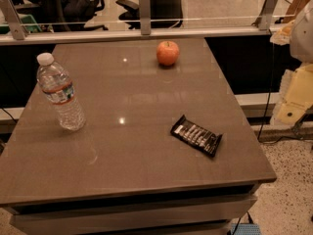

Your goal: Move water bottle near apple

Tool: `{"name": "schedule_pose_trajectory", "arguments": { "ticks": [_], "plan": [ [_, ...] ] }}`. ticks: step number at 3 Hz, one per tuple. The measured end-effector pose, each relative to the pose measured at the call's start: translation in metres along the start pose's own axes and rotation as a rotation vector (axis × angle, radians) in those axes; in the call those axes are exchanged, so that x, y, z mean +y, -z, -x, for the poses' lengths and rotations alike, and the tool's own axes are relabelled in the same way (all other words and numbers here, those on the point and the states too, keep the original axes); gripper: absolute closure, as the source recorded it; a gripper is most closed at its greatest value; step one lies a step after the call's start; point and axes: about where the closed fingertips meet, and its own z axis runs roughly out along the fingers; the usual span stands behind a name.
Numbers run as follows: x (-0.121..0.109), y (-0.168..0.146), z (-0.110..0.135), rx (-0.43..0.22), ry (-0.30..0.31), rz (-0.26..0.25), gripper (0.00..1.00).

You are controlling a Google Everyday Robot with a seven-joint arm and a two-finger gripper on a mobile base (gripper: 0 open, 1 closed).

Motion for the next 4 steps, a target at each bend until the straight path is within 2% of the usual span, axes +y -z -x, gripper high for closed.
{"name": "schedule_pose_trajectory", "arguments": {
  "ticks": [1, 2, 3, 4],
  "plan": [
    [0.0, 0.0, 0.0, 0.0, 0.0, 0.0, 0.0],
    [0.004, -0.028, 0.026, -0.135, -0.042, 0.039, 0.0],
    [0.019, -0.056, 0.071, -0.295, -0.08, 0.121, 0.0],
    [0.04, -0.077, 0.118, -0.462, -0.082, 0.189, 0.0]
  ]
}}
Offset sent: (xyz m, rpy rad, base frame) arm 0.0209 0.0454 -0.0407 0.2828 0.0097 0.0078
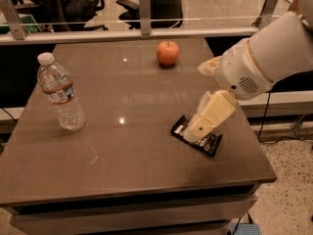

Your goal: Move water bottle near apple

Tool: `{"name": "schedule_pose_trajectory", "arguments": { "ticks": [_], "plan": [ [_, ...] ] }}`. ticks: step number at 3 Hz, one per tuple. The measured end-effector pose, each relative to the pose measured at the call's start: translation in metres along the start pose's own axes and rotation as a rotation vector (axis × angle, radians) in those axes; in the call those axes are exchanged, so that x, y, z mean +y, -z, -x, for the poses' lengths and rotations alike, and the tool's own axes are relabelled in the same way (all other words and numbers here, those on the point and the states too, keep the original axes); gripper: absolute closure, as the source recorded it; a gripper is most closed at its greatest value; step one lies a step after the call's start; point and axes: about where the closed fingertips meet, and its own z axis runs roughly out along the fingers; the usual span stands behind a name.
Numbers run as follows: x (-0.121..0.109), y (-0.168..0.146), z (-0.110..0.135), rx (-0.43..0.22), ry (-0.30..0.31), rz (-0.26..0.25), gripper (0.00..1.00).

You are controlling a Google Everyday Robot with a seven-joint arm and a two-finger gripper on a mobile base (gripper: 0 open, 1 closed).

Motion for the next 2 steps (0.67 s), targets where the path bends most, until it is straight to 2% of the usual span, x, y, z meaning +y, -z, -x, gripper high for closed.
{"name": "schedule_pose_trajectory", "arguments": {
  "ticks": [1, 2],
  "plan": [
    [0.024, -0.04, 0.033, -0.197, 0.039, 0.034, 0.0],
    [0.045, -0.065, 0.075, -0.392, 0.097, 0.055, 0.0]
  ]
}}
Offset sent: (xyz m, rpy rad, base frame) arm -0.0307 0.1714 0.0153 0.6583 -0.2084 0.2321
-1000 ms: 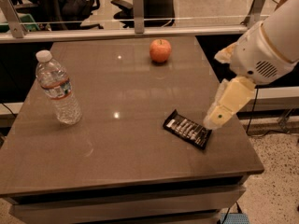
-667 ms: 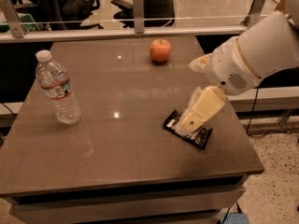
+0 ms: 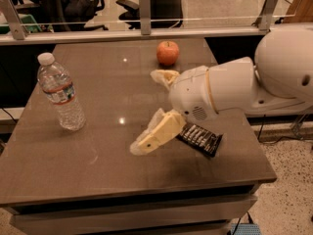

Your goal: Move water bottle near apple

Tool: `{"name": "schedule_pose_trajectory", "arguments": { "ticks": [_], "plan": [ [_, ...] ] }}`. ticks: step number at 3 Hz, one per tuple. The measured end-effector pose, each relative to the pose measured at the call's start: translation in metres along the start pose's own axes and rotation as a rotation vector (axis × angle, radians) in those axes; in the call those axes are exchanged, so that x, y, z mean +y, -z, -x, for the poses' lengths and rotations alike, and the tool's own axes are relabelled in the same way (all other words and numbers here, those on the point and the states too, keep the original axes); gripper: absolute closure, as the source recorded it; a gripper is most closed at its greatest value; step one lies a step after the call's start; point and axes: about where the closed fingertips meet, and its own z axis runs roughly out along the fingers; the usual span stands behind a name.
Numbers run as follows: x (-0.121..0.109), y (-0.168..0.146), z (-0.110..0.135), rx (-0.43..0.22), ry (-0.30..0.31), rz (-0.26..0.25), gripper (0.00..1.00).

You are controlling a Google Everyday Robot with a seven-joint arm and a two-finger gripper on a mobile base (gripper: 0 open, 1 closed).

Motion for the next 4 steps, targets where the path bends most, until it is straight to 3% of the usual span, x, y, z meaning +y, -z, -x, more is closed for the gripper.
{"name": "schedule_pose_trajectory", "arguments": {
  "ticks": [1, 2, 3, 4],
  "plan": [
    [0.013, -0.012, 0.032, -0.081, 0.053, 0.029, 0.0],
    [0.011, -0.01, 0.03, -0.075, 0.048, 0.023, 0.0],
    [0.008, -0.026, 0.03, -0.126, 0.069, 0.016, 0.0],
    [0.001, -0.074, 0.026, -0.196, 0.071, 0.017, 0.0]
  ]
}}
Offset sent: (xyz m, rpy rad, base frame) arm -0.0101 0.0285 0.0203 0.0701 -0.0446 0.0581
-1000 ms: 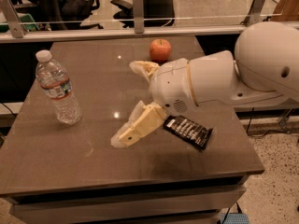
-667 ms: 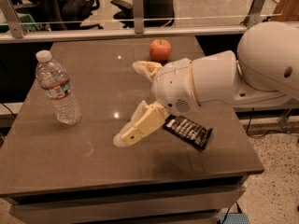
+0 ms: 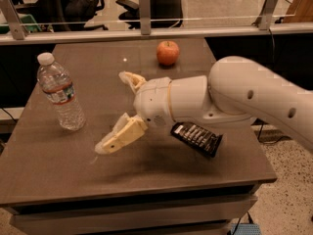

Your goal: Move water bottle near apple

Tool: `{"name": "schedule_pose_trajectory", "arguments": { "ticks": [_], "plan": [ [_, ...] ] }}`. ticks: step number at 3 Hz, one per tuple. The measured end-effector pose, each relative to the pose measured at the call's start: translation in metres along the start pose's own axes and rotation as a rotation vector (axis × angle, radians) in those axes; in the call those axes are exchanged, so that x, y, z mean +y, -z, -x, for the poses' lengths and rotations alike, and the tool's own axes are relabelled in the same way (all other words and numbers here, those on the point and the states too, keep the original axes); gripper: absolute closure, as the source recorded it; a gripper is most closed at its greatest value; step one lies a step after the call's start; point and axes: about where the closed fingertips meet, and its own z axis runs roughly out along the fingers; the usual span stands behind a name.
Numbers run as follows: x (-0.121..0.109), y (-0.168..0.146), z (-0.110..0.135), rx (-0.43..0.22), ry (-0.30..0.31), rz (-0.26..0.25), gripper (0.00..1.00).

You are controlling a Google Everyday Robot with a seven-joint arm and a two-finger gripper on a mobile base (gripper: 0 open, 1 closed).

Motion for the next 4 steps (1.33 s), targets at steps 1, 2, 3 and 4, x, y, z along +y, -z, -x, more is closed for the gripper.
{"name": "schedule_pose_trajectory", "arguments": {
  "ticks": [1, 2, 3, 4],
  "plan": [
    [-0.01, -0.05, -0.012, -0.067, -0.033, -0.015, 0.0],
    [-0.016, -0.088, -0.016, -0.128, -0.095, -0.038, 0.0],
    [-0.011, -0.118, -0.01, -0.177, -0.153, -0.033, 0.0],
    [-0.001, -0.135, -0.002, -0.207, -0.186, -0.019, 0.14]
  ]
}}
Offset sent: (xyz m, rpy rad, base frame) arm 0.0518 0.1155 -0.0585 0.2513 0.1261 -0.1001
